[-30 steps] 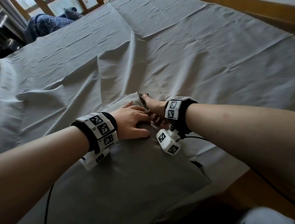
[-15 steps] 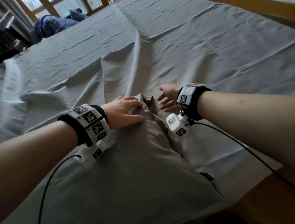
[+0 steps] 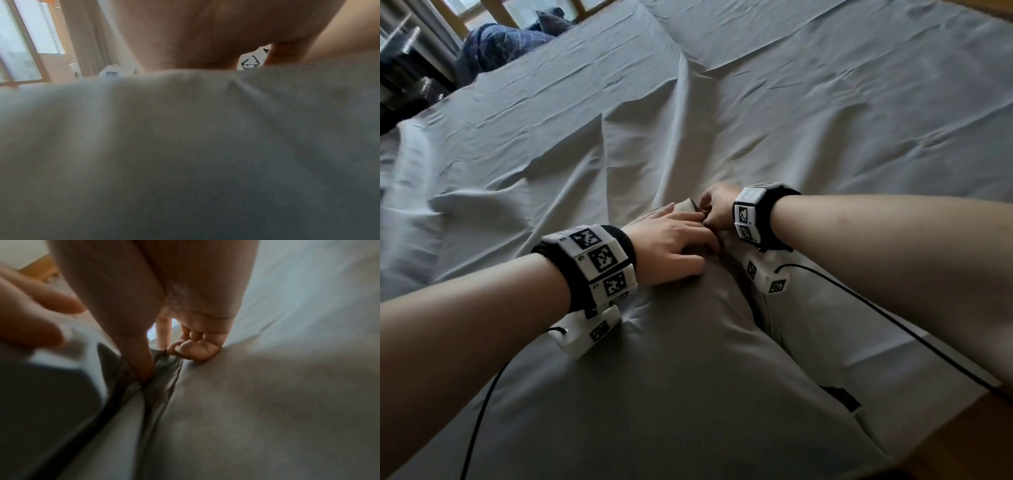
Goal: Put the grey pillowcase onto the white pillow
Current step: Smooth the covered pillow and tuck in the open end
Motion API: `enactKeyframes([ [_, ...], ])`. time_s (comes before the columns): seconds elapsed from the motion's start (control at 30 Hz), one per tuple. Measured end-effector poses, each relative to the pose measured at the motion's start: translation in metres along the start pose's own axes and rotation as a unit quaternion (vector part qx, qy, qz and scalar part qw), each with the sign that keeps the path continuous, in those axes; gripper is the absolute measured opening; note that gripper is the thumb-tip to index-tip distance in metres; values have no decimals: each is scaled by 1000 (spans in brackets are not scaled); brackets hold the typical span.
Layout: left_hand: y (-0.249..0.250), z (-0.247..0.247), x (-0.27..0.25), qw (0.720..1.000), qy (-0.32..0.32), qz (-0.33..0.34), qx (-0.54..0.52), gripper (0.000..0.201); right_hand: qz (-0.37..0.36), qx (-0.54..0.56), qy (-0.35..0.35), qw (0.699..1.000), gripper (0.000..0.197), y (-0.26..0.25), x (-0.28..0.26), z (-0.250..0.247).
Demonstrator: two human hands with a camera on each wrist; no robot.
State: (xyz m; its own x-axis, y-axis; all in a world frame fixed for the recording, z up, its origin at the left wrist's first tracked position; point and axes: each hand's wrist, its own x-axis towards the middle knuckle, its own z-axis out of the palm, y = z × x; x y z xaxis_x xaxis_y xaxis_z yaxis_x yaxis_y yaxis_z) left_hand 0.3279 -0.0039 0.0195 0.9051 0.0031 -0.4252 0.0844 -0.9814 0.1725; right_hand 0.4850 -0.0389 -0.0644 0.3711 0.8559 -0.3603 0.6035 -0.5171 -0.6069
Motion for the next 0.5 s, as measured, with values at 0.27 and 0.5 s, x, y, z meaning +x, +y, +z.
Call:
enactKeyframes([
  [0.27,21,-3,2,981,9,75,179,67,95,270,-110,952,20,-2,-7,-20],
  [0.5,20,-15,-5,983,-7,80,168,65,17,306,-268,913,14,-1,-21,-20],
])
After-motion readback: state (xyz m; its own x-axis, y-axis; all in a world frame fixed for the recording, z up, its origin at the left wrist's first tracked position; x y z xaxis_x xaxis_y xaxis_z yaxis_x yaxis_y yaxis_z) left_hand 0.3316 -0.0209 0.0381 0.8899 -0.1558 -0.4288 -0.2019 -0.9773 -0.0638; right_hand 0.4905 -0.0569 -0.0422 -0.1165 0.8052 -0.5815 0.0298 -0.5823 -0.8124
